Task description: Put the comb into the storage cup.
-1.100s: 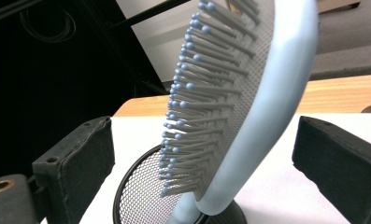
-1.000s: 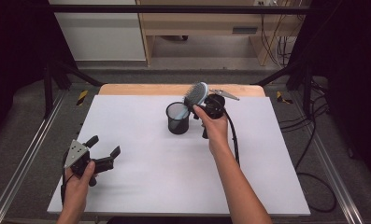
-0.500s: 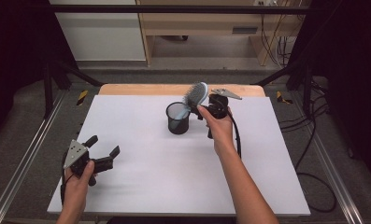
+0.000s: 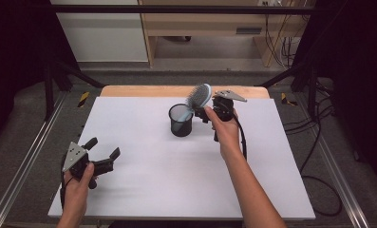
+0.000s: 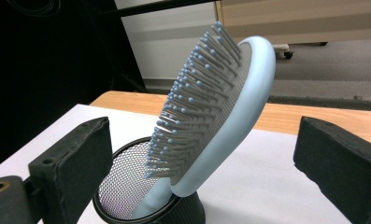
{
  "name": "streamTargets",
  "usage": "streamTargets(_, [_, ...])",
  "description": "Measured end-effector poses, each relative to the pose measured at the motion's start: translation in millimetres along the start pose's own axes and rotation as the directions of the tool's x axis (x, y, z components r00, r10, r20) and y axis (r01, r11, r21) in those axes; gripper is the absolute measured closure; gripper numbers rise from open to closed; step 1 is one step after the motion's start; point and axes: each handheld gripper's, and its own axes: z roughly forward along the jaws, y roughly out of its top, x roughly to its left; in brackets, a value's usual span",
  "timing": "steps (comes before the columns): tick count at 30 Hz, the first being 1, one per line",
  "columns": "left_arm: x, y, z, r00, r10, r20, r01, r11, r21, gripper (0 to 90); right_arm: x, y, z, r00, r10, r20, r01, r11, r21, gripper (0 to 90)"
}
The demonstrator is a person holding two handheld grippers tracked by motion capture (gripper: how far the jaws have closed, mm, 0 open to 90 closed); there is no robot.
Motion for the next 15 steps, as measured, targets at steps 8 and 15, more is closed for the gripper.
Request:
streamTargets(8, [-0.2,-0.3,1.6,1.0000,0.006,-0.002,-0.006,1.0000,0.004,2.4,0.3,1.9,-5.3,0.9995,-0.031,0.009,0.031,1.000,0.002,5.6])
streamTargets(15, [2.4,-0.3,0.3,0.9999,-0.001,-0.012,0.001,1.0000,-0.002,2.4,-1.6,1.4,-11.7,0.9954,-0.092,0.026,0.092,0.996,-0.012,4.9])
